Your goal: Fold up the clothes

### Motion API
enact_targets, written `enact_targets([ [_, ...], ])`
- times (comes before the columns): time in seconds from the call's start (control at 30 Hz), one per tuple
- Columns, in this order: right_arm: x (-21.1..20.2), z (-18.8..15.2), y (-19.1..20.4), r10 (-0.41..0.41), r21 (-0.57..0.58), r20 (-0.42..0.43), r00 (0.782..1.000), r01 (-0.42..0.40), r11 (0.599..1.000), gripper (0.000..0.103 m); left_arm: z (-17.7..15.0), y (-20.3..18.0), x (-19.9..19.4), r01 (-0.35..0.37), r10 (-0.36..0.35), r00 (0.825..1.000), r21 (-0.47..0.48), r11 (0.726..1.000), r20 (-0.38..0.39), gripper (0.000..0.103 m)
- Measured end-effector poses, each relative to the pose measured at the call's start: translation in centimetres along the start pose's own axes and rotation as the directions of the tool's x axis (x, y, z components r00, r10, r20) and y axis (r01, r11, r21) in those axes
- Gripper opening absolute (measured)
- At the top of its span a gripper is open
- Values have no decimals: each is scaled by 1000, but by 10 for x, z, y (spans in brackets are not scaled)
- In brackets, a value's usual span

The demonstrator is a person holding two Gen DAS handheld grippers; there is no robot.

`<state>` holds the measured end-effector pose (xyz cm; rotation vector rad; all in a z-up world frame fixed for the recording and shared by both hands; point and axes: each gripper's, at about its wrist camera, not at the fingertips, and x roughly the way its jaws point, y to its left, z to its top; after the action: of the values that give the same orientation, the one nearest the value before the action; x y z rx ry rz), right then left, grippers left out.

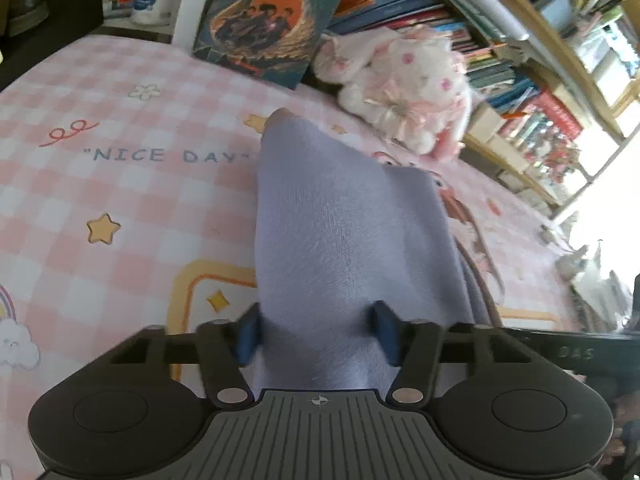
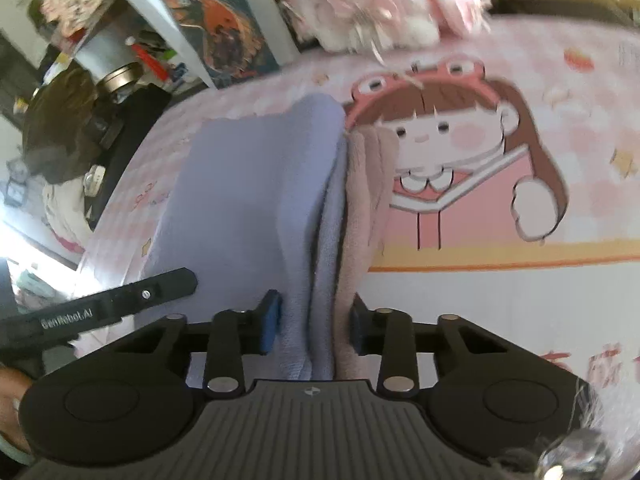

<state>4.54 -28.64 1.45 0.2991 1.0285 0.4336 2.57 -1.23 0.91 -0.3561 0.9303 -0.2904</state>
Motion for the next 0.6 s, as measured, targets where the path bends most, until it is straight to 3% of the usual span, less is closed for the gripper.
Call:
enact_targets([
  [0.2, -37, -29, 1, -68, -118, -40, 997, 63, 991, 29, -20, -25, -10, 72, -69, 992, 28, 997, -110, 49],
  [0.37, -54, -48, -22, -62, -30, -101, 993, 59, 998, 34, -30, -31, -6, 103, -97, 983, 31, 994, -155, 57],
  [0.53, -50, -51, -33, -48, 30, -100, 994, 51, 998, 45, -28, -32, 2, 110, -100, 982, 52, 993, -161, 65],
  [0.6, -46, -51, -36, -36, 32, -102, 994, 40, 999, 46, -29, -29, 7, 120, -116, 981, 16, 993, -158, 66],
])
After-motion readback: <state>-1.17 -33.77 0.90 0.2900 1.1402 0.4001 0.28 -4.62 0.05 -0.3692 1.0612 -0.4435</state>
